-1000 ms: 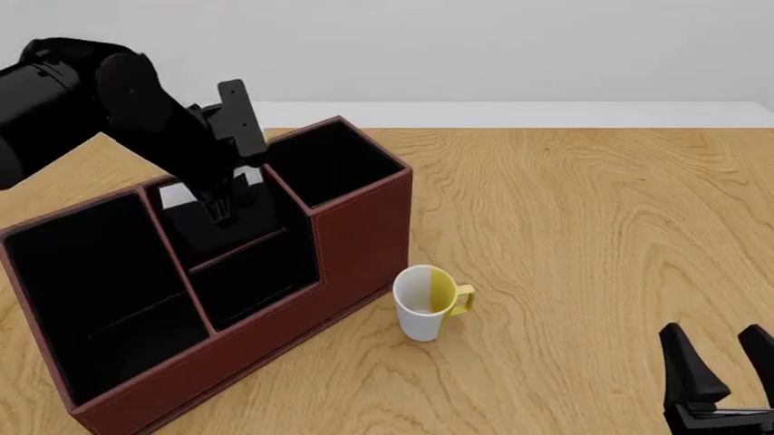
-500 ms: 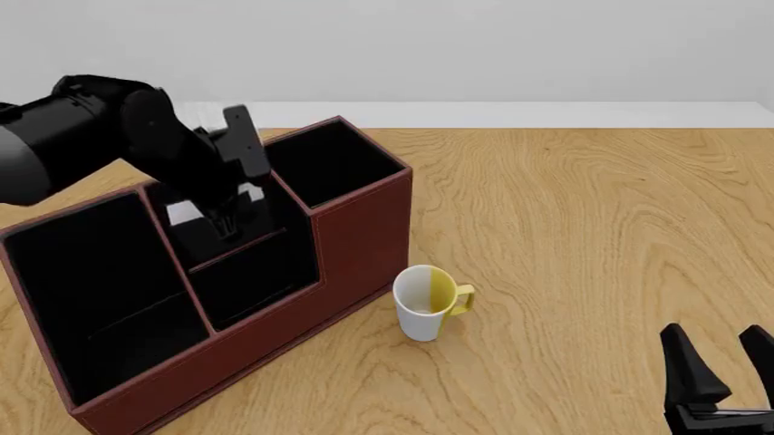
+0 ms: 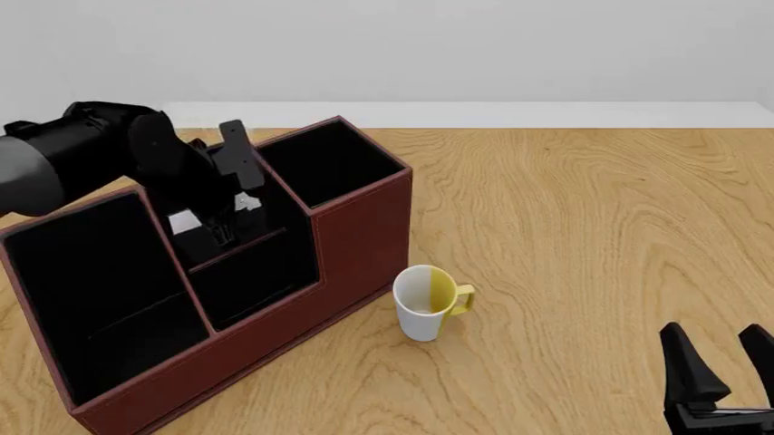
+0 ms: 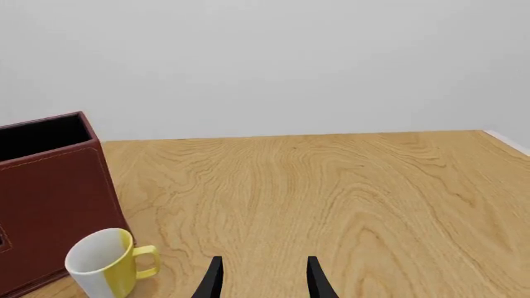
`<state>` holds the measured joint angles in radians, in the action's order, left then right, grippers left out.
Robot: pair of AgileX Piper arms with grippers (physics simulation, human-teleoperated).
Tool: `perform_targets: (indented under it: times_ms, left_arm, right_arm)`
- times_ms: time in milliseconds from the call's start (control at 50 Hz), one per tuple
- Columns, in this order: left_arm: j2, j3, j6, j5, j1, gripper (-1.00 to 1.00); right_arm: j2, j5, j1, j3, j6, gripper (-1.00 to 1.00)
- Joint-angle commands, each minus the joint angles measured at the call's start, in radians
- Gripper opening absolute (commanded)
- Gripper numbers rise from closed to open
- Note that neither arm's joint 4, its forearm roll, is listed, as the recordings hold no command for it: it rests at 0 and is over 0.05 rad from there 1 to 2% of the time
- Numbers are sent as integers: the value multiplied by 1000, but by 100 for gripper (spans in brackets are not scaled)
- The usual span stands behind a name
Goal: Pick up the book and place it in the front compartment of the caddy.
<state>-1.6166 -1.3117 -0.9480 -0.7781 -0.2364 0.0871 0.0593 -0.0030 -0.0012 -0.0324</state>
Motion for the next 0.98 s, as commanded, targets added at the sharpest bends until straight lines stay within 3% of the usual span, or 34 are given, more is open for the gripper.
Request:
perform_targets:
  times_ms: [20,120,220,340,480,560,620,660,780,800,820,840,900,980]
  left_arm:
    - [-2,21,-83,89,61,100]
    - [29,9,-46,80,31,100]
    - [56,23,-60,87,22,100]
    - [100,-33,-10,48,-24,100]
    - [137,-30,-22,13,-25,100]
    - [176,27,-48,13,-35,100]
    - [194,10,2,9,-60,100]
    - [216,53,-27,20,-65,100]
    - [266,119,-15,10,-86,100]
    - [301,172,-45,6,-104,100]
    - [308,165,-41,6,-100,100]
    - [330,130,23,1,-135,100]
    - [405,197,25,2,-179,100]
    - [478,214,62,0,-222,100]
  right_arm:
    - [-5,-4,1,0,2,100]
    - [-8,-6,2,-1,4,100]
    - [-12,-9,4,0,4,100]
    - [-16,-12,5,-1,5,100]
    - [-2,-1,9,0,4,100]
    - [-11,-9,11,-1,6,100]
    - [-20,-15,12,-1,8,100]
    - [-20,-16,12,-1,10,100]
    - [-29,-24,11,-3,10,100]
    - [-31,-26,10,-4,11,100]
    - [-36,-29,9,-4,12,100]
    - [-34,-27,10,-2,13,100]
    - [-30,-22,12,-2,13,100]
    - [-36,-28,14,-2,16,100]
